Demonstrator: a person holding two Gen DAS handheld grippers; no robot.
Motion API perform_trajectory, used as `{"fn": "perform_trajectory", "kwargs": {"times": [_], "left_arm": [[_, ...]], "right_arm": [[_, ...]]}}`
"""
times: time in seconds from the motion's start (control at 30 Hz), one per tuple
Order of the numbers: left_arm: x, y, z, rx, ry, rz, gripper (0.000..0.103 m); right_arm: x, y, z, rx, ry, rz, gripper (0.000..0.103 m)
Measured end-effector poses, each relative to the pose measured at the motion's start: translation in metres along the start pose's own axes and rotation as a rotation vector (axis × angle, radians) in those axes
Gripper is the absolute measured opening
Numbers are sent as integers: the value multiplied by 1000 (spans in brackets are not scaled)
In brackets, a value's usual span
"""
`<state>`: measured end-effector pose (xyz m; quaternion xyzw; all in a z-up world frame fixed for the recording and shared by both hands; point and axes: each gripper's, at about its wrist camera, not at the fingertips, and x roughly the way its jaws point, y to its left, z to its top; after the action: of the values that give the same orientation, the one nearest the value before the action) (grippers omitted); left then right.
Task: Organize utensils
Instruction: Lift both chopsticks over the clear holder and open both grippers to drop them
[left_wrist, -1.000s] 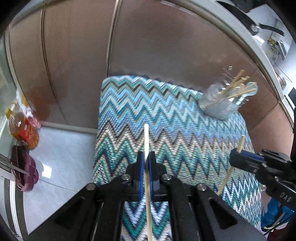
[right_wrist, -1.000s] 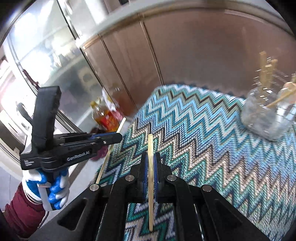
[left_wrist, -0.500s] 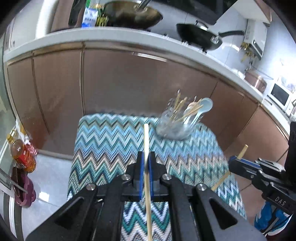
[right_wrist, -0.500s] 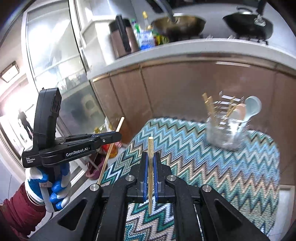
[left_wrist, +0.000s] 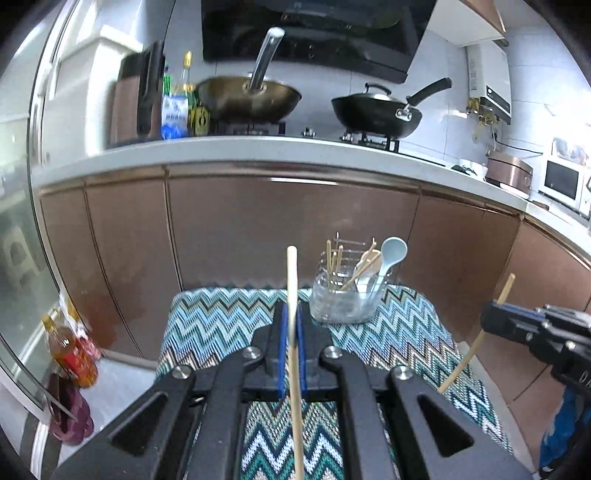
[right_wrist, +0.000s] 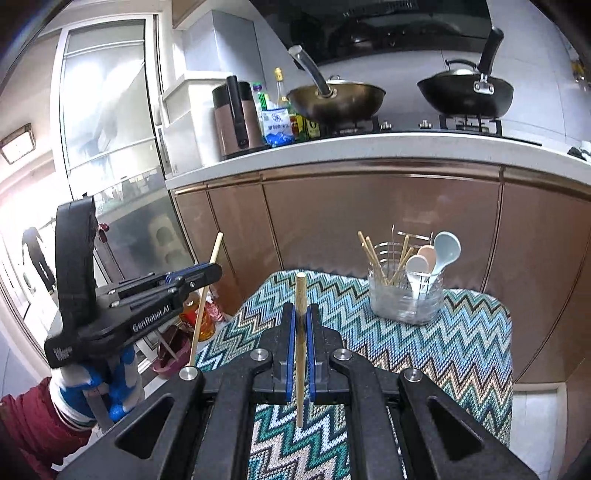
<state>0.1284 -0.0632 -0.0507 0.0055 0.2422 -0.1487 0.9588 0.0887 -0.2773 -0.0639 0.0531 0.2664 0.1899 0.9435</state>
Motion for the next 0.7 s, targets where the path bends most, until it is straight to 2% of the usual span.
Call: {"fn": "perform_trajectory", "kwargs": {"times": [0.17, 0.4, 0.7], "left_arm": [[8, -8, 5, 18, -34, 18, 5], [36, -23, 17, 54, -43, 4, 5], [70, -38, 44, 78, -60, -21, 5]], "right_arm": [[5, -4, 8, -4, -24, 3, 5], [15, -21, 23, 2, -41, -21, 5], [27, -48, 62, 0, -100, -40, 5]]}}
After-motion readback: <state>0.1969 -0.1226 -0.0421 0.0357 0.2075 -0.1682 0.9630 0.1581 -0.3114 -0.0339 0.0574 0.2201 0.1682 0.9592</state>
